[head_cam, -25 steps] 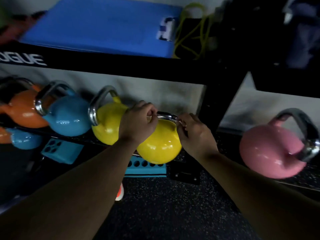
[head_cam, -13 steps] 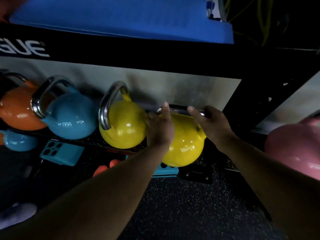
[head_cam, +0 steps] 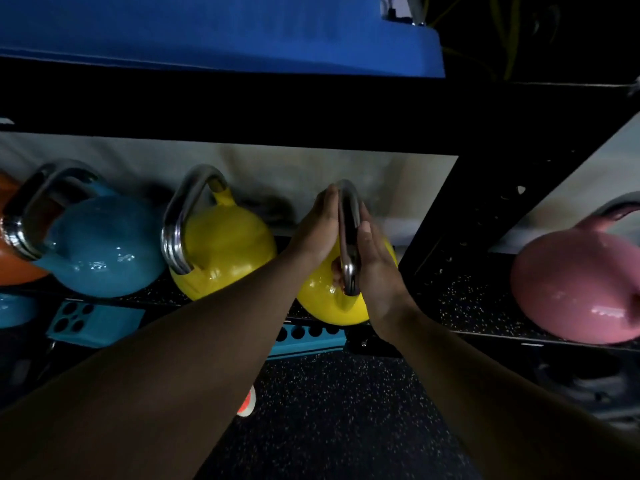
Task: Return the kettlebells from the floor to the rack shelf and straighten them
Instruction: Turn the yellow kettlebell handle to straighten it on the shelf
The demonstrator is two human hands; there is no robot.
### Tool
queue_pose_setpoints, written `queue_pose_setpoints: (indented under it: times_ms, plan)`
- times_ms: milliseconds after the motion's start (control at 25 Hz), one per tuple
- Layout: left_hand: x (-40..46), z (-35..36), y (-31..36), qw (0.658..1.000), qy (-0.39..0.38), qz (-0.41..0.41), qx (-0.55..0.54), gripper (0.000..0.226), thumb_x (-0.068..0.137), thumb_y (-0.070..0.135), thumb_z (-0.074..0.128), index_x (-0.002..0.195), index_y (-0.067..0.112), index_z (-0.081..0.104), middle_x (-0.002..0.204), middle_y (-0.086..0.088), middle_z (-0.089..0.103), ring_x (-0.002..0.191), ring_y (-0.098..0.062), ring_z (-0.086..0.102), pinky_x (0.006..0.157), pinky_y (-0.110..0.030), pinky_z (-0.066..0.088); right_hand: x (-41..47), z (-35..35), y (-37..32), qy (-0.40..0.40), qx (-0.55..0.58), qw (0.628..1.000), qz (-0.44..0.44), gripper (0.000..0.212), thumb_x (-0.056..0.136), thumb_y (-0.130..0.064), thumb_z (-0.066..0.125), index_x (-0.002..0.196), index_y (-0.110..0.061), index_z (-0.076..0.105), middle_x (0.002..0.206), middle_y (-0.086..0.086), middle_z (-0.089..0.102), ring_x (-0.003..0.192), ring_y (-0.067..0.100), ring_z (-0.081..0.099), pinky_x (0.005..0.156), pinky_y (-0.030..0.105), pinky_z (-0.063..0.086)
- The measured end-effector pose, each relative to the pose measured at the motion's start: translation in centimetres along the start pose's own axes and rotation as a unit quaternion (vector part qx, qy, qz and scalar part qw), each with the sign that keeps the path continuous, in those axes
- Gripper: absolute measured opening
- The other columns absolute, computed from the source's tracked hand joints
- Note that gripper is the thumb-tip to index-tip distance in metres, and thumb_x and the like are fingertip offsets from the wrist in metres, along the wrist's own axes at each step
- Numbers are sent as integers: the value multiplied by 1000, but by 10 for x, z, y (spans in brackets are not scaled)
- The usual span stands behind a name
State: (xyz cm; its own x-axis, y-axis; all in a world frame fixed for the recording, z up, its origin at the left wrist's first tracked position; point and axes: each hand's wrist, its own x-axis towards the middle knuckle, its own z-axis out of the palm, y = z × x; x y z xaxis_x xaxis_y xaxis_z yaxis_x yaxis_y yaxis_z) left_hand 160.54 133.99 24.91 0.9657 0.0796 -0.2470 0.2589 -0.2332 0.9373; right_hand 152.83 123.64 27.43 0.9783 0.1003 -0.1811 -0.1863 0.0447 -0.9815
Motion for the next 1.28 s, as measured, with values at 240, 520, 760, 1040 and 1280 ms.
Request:
queue_pose_setpoints:
  times_ms: [240,520,760,1040,1280]
  plan:
    - [14,0,-3,1000,-8,4,-11,82,81,77,21,145,31,44,152,-9,45,140,-25,42,118,-43,29,6,10,4,39,29,999,-4,45,105,-42,26,149,-40,33,120,-3,63,81,-2,62,56,9,49]
    - [20,-13,-10,997,-71,3,-39,78,83,80,28,144,36,48,150,-2,49,138,-17,44,118,-42,30,12,26,19,30,70,997,-13,44,104,-43,28,148,-44,32,130,-25,53,114,-7,57,84,13,49]
    - [23,-11,-16,995,-87,3,-38,69,93,71,23,147,33,44,151,-4,48,137,-19,44,118,-43,29,17,24,19,15,110,994,-24,44,104,-43,28,148,-45,32,73,4,62,57,17,52,53,32,43]
    - [21,-8,-18,997,-67,-2,-28,80,82,81,20,145,39,42,151,-1,47,139,-20,43,117,-46,28,22,14,23,-19,147,989,-8,43,103,-44,33,146,-45,36,71,7,57,56,21,49,52,32,39]
    - [17,-8,-17,997,-69,3,-27,76,87,78,19,147,37,40,152,-4,46,139,-22,43,117,-48,29,19,11,23,-28,110,993,-25,44,103,-45,29,147,-45,35,71,3,57,58,21,49,54,34,40]
